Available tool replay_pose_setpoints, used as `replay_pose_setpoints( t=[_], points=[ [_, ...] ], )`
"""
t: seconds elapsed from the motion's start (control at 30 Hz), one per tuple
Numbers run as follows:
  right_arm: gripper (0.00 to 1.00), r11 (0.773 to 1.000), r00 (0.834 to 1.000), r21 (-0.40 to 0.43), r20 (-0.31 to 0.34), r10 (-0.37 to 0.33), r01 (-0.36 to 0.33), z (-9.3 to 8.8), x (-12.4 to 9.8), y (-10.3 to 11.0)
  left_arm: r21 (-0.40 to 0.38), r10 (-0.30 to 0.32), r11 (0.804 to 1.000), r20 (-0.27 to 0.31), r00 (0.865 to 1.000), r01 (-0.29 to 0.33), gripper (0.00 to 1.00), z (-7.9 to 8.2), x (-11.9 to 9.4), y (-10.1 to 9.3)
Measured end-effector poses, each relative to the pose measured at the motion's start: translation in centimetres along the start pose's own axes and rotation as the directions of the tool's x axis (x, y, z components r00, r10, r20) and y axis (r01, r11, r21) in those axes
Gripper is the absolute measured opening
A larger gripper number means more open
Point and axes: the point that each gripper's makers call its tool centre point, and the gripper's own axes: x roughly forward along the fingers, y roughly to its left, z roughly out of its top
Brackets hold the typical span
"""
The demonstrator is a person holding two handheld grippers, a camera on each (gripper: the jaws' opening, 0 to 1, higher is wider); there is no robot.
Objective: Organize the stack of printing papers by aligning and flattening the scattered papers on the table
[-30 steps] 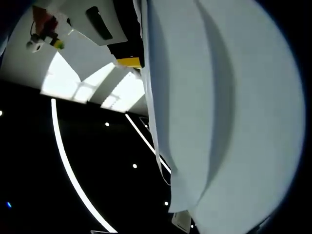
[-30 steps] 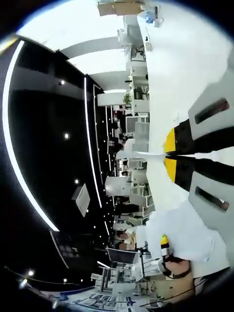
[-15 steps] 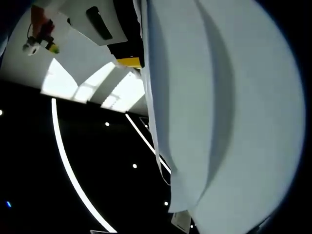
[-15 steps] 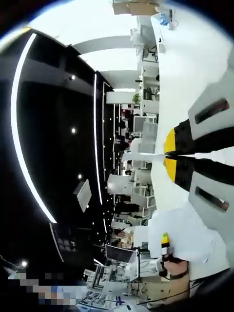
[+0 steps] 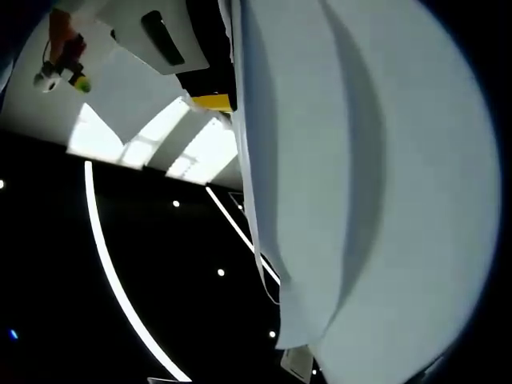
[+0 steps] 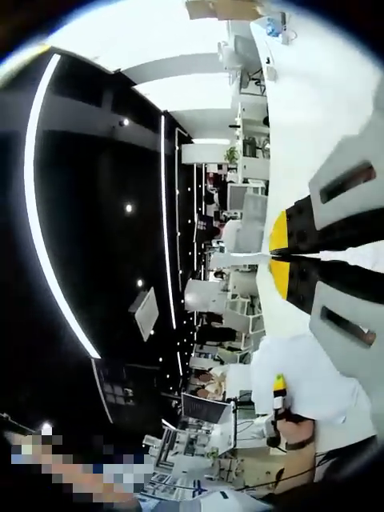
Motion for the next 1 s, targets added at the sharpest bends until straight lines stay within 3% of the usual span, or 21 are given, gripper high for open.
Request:
replay_pose_setpoints(
  t=[0.37,1.0],
  points=[
    [0.0,0.999,0.999,-0.024,0.035,0.023,-0.022,1.7,-0.5,1.0,0.0,0.0,1.0,0.0,1.0,0.0,0.06,0.0,0.0,0.2],
    [0.0,0.999,0.997,-0.042,0.067,0.037,-0.034,3.0,-0.7,1.8,-0.001,-0.001,1.0,0.0,1.0,0.001,0.06,-0.3,-0.2,0.0]
  ],
)
